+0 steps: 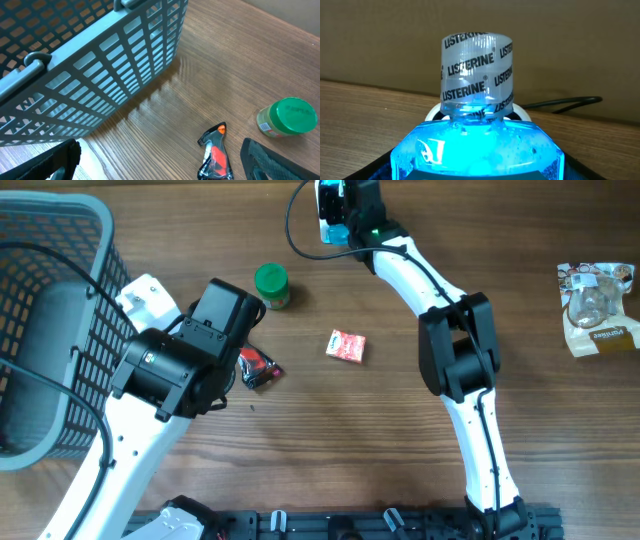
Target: Scan the item barcode
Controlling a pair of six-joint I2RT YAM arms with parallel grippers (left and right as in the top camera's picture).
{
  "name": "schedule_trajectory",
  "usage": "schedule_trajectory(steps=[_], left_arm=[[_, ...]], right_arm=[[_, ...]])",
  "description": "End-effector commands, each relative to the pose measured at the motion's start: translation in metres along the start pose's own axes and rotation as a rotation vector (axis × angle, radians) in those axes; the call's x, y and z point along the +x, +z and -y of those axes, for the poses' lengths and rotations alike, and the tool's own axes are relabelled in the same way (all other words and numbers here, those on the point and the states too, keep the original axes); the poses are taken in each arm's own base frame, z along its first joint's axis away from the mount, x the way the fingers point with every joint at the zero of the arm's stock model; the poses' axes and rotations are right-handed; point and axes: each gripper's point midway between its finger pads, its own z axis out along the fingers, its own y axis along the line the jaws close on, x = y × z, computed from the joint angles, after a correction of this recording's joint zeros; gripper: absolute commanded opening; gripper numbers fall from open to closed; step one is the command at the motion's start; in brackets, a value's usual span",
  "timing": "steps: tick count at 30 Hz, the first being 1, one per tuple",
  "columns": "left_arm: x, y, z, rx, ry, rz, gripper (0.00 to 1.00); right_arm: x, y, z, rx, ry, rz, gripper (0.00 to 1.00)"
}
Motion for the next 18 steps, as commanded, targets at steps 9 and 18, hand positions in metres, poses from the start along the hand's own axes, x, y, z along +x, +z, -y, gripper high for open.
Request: schedule_trajectory(steps=[9, 18], left_arm=[[0.002, 0.001, 0.002, -0.001, -0.019, -0.007, 1.0], [0.006, 0.001, 0.004, 0.012, -0.019, -0.031, 1.0]], right_arm=[[-0.037, -0.004, -0.003, 0.017, -0.029, 0.045, 0.24], [-0.063, -0.024, 0.008, 0.089, -0.037, 0.0, 0.23]])
